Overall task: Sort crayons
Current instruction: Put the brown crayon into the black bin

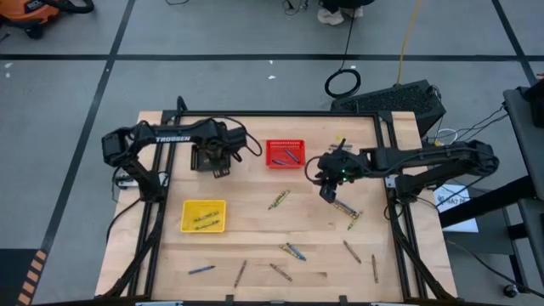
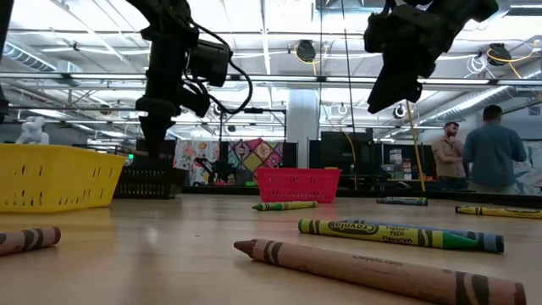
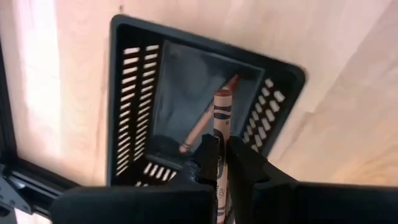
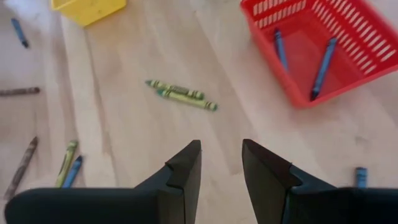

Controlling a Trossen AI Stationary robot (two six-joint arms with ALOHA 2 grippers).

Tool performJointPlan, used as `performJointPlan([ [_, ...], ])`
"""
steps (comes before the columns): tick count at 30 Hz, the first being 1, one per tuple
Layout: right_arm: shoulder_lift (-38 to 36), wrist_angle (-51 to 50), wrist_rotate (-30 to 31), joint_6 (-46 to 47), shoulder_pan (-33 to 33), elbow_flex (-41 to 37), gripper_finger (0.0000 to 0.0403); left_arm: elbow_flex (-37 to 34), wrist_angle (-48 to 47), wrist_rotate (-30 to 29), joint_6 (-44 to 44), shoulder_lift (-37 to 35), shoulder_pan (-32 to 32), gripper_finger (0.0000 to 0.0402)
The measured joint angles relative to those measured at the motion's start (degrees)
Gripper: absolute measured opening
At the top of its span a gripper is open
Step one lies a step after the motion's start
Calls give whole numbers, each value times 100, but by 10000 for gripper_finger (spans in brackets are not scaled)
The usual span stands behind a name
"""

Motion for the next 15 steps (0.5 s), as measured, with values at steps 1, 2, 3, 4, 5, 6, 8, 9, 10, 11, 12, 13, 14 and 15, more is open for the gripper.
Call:
performJointPlan([
  [1, 0, -26, 0, 34, 58, 0, 105, 0, 5, 0, 52, 0, 54, 11],
  [2, 0, -51, 2, 80, 115, 0, 105, 0, 7, -2, 94, 0, 114, 11],
  [3, 0, -87, 4, 130, 163, 0, 105, 0, 5, 0, 158, 0, 168, 11],
  [4, 0, -119, 4, 165, 211, 0, 105, 0, 3, 0, 186, 0, 218, 11],
  [5, 0, -147, 6, 206, 255, 0, 105, 0, 2, 0, 194, 0, 265, 11],
  [6, 0, -181, 10, 254, 297, 0, 105, 0, 2, 1, 206, 0, 313, 11],
  [8, 0, -281, 11, 311, 357, 0, 105, 0, 3, 4, 253, 0, 395, 11],
  [9, 0, -322, 18, 337, 383, 0, 105, 0, 7, 4, 330, 0, 432, 11],
  [10, 0, -384, 44, 377, 404, 0, 105, 0, 21, 4, 365, 0, 454, 11],
  [11, 0, -470, 108, 426, 420, 0, 105, 0, 53, 4, 371, 0, 480, 11],
  [12, 0, -553, 219, 457, 443, 0, 105, 0, 99, 6, 375, 0, 513, 11],
  [13, 0, -642, 342, 497, 459, 0, 105, 0, 139, 21, 381, 0, 536, 11],
  [14, 0, -743, 489, 539, 470, 0, 105, 0, 153, 64, 438, 0, 561, 11],
  [15, 0, -874, 624, 580, 474, 0, 105, 0, 151, 115, 499, 0, 583, 11],
])
